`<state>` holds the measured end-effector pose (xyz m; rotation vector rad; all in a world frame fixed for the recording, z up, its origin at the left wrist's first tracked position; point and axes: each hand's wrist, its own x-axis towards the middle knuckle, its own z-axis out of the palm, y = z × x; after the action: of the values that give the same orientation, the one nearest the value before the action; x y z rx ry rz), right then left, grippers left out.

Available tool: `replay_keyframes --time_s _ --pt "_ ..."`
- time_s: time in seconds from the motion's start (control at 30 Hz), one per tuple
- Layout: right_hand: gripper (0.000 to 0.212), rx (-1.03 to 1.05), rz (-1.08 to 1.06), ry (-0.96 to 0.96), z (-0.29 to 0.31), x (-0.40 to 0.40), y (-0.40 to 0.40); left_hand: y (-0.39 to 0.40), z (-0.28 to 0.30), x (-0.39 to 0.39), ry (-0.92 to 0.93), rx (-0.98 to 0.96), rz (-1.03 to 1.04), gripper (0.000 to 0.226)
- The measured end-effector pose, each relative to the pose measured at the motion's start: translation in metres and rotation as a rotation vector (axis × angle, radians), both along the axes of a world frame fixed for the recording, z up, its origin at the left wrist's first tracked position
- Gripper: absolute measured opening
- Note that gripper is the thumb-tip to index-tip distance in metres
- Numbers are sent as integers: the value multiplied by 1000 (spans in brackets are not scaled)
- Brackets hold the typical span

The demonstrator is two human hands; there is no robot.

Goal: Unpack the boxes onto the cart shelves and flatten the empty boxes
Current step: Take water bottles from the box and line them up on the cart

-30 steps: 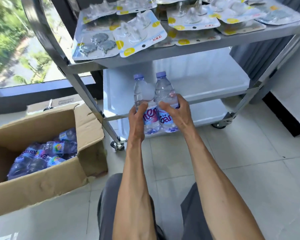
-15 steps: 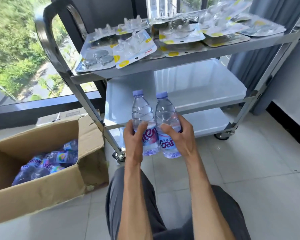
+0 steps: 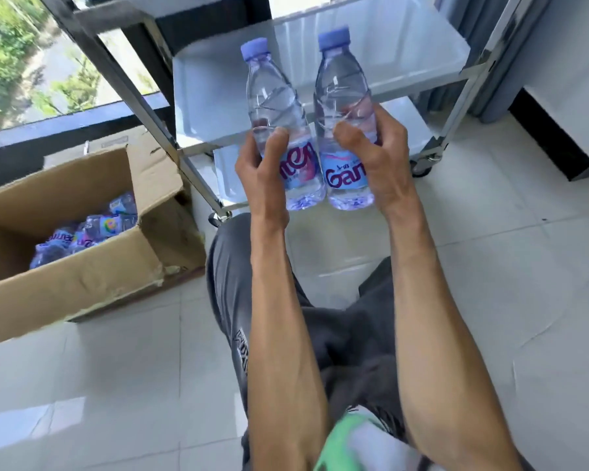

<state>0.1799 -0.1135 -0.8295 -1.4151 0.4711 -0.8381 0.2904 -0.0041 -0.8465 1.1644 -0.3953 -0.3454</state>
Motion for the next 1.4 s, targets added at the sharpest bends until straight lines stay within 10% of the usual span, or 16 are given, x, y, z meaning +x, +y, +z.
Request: replay_keyframes --time_s 0.77,1.4 --pt "37 -55 79 32 -18 -8 23 28 -21 -9 -30 21 -60 27" --pt "35 -100 -70 113 -32 218 -26 -28 1 219 -84 282 196 33"
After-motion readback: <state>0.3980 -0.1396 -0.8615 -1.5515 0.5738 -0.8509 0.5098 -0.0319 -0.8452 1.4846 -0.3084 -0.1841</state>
